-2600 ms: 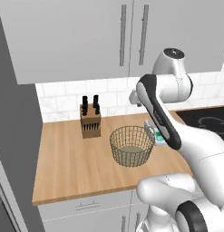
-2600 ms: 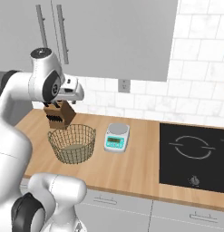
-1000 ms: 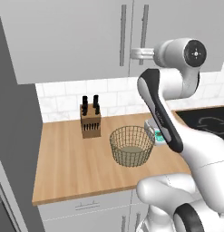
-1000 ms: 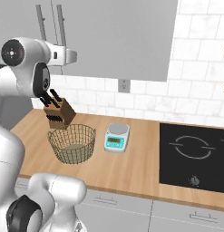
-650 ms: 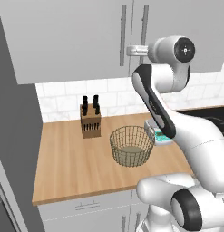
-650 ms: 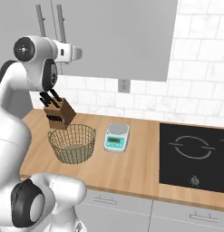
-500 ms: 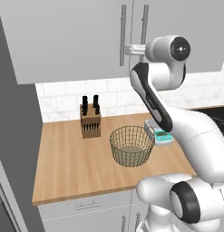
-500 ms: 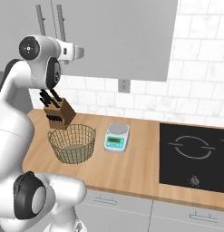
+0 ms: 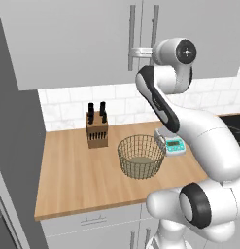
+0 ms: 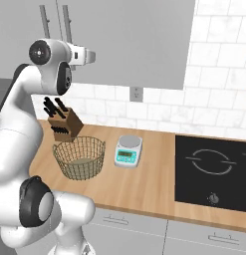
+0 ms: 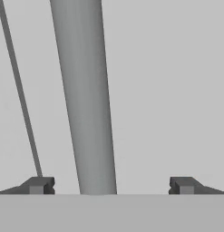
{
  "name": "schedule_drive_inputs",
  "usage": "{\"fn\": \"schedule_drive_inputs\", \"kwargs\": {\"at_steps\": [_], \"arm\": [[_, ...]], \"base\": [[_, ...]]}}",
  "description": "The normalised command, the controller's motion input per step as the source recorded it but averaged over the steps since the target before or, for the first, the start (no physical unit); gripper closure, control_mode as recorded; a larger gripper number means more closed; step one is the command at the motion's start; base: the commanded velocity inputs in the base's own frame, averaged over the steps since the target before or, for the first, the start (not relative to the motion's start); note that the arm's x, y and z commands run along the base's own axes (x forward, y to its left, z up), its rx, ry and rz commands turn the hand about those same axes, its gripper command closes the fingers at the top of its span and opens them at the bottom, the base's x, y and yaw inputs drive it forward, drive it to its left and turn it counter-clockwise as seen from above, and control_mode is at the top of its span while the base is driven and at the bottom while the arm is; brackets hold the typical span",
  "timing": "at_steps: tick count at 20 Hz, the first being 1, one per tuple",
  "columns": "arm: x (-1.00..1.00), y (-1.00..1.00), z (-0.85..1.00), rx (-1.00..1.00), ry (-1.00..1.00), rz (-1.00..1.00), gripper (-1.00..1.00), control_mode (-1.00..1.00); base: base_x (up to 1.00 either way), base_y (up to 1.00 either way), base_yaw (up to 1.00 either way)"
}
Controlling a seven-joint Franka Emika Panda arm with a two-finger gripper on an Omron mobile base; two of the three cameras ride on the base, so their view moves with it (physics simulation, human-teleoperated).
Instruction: Open the cabinet, pick up the bread from the cabinet and place it in the basket. Then move the basket to the dining counter.
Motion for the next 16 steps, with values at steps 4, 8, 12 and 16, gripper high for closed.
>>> {"fn": "schedule_drive_inputs", "kwargs": {"at_steps": [4,8,12,16], "arm": [[0.53,0.00,-0.06,0.00,0.00,0.00,-1.00,-1.00],[0.03,0.02,0.00,0.00,0.01,0.00,1.00,-1.00],[-0.12,-0.13,0.00,0.00,0.00,0.00,1.00,-1.00],[-0.47,-0.35,0.00,0.00,0.00,0.00,1.00,-1.00]], "base": [[0.00,0.00,0.00],[0.00,0.00,0.00],[0.00,0.00,0.00],[0.00,0.00,0.00]]}}
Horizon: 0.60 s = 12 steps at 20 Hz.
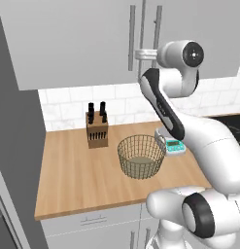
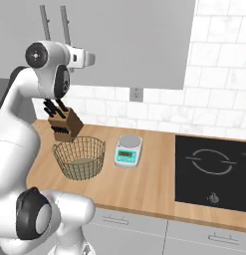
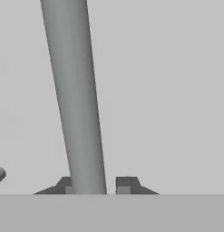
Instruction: Open the cabinet, pick up the bread from the cabinet and place it in the basket. Then move the basket to the dining counter.
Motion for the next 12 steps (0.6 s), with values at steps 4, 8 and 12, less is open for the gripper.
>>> {"fn": "schedule_drive_inputs", "kwargs": {"at_steps": [4,8,12], "arm": [[-0.68,-0.47,0.00,0.00,0.00,0.00,1.00,-1.00],[-0.92,-0.55,0.08,0.00,-0.01,0.00,1.00,-1.00],[-0.84,-0.44,0.12,0.00,0.00,0.00,1.00,-1.00]], "base": [[0.00,0.00,0.00],[0.00,0.00,0.00],[0.00,0.00,0.00]]}}
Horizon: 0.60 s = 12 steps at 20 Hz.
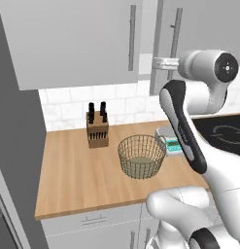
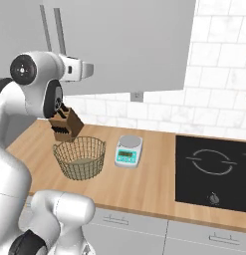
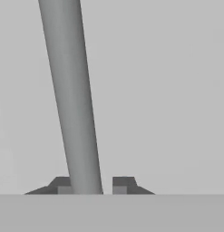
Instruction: Open the cabinet, pick up the bread from the cabinet and place it in the basket. Then move the basket to the dining counter.
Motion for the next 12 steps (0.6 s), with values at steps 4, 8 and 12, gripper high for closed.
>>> {"fn": "schedule_drive_inputs", "kwargs": {"at_steps": [4,8,12], "arm": [[-0.87,-0.42,0.13,0.00,0.00,0.00,1.00,-1.00],[-0.89,-0.33,0.10,0.00,0.01,0.00,1.00,-1.00],[-0.99,-0.07,0.11,-0.01,0.05,0.00,1.00,-1.00]], "base": [[0.00,0.00,0.00],[0.00,0.00,0.00],[0.00,0.00,0.00]]}}
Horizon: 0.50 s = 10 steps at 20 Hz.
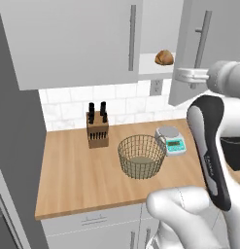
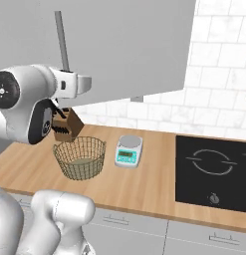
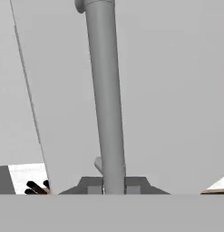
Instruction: Open the cabinet, pick up the bread from the cabinet and place it in the basket. Then move the basket to the dining counter.
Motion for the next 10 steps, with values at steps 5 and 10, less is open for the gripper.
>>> {"fn": "schedule_drive_inputs", "kwargs": {"at_steps": [5,10], "arm": [[-1.00,0.07,0.03,-0.12,0.11,0.00,-1.00,-1.00],[-0.82,0.71,0.01,-0.36,0.15,0.00,-1.00,-1.00]], "base": [[0.00,0.00,0.00],[0.00,0.00,0.00]]}}
